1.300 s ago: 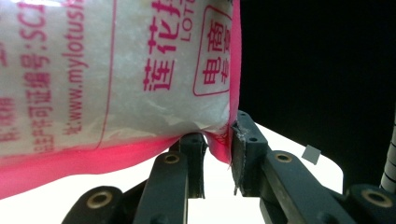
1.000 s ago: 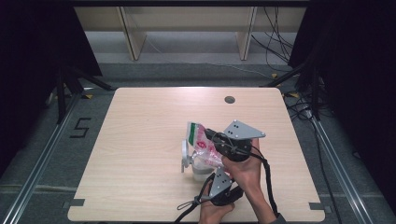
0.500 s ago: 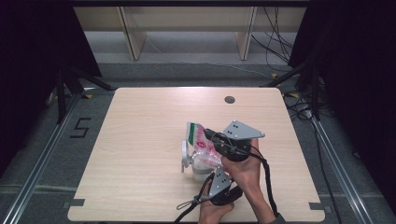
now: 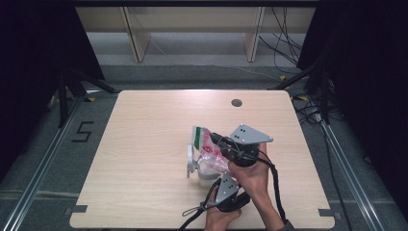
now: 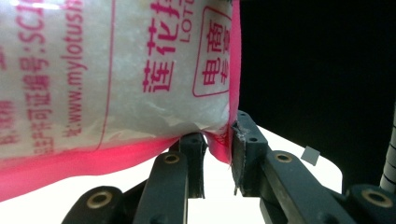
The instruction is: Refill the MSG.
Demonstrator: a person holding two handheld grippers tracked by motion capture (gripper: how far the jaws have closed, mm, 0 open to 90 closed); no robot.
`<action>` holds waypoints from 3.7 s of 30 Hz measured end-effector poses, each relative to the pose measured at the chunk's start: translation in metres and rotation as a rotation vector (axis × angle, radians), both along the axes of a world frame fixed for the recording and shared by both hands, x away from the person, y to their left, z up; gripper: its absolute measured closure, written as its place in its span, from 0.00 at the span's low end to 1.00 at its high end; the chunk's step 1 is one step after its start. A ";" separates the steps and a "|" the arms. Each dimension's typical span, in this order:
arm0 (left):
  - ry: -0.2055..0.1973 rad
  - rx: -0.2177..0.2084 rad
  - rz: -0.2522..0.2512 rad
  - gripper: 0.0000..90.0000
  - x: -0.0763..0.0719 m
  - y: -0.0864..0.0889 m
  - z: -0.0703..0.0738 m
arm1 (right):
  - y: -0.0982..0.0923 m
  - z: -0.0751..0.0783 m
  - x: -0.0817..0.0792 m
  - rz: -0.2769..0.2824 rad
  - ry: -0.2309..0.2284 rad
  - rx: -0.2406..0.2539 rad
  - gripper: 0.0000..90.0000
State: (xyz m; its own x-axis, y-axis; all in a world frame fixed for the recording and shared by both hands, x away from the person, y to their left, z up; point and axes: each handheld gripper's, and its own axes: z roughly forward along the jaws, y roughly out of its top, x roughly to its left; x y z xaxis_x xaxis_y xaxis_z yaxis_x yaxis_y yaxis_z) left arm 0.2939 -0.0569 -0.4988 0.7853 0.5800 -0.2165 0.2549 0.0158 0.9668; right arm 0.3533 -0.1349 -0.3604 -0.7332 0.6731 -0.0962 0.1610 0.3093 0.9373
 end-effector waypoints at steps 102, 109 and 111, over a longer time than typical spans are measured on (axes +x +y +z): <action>0.019 -0.009 0.004 0.85 0.006 -0.001 0.003 | 0.005 -0.001 0.001 -0.010 0.015 -0.004 1.00; 0.014 -0.022 0.001 0.85 0.006 -0.002 0.003 | 0.006 0.001 -0.002 -0.009 0.016 0.002 1.00; 0.009 -0.024 -0.001 0.85 0.007 -0.002 0.002 | 0.007 -0.001 0.000 -0.010 -0.006 -0.015 1.00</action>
